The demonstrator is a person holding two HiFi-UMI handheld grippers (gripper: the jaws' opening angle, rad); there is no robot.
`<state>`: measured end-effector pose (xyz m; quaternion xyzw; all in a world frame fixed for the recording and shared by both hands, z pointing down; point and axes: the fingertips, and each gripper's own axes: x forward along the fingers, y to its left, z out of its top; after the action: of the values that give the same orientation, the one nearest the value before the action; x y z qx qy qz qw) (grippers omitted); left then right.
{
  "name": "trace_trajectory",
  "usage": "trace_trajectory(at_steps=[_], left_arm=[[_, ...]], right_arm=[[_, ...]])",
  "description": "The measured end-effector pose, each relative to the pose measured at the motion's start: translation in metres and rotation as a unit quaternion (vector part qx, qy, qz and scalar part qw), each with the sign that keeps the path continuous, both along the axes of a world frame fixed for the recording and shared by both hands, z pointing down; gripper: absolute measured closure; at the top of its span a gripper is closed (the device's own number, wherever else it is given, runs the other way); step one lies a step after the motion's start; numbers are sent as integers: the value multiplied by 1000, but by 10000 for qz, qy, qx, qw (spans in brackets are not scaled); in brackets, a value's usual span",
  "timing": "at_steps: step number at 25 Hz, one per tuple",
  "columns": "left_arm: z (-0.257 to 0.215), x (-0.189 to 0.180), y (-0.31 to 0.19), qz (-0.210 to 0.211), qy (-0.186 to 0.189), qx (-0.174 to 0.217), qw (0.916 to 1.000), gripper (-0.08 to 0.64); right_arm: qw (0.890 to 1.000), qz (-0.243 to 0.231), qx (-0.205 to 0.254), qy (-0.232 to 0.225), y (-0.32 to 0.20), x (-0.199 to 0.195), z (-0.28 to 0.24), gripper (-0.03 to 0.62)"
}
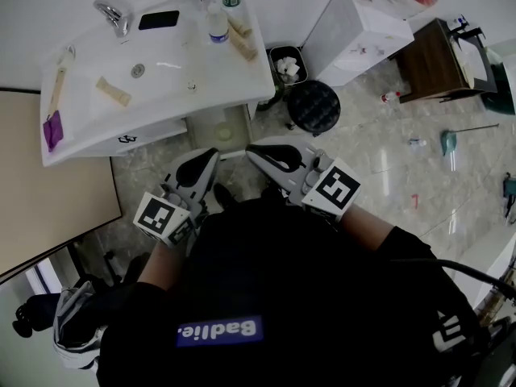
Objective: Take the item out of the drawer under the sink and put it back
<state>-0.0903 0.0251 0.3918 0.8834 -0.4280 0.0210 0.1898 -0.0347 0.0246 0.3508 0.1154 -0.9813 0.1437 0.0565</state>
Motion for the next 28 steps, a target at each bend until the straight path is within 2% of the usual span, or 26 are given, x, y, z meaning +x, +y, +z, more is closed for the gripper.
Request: trace_trajectory(at_steps=[4,7,11,14,22,28], left_arm=[[38,-2,-9,-125,-31,-271,9996,554],[73,-3,-19,-184,-89,-611,9979,554],[122,-6,-27,-179,-200,-1144,9931,554],[157,-2,-32,-93,-281,-1406,9896,554],[235,-7,-44,-68,-672,-2000,9775,552],[268,-11,-50,-153,-918,-2211,9708,552]], right_arm=[[9999,51,-42,114,-11,3,9,591],[9997,77,-73,229,-16,7,17,591],[9991,169,-129,360,-18,14,30,591],[9982,303,-203,478,-20,25,37,591],[9950,520,-245,818,-19,50,48,591],[9930,654,-333,928,-19,63,57,591]])
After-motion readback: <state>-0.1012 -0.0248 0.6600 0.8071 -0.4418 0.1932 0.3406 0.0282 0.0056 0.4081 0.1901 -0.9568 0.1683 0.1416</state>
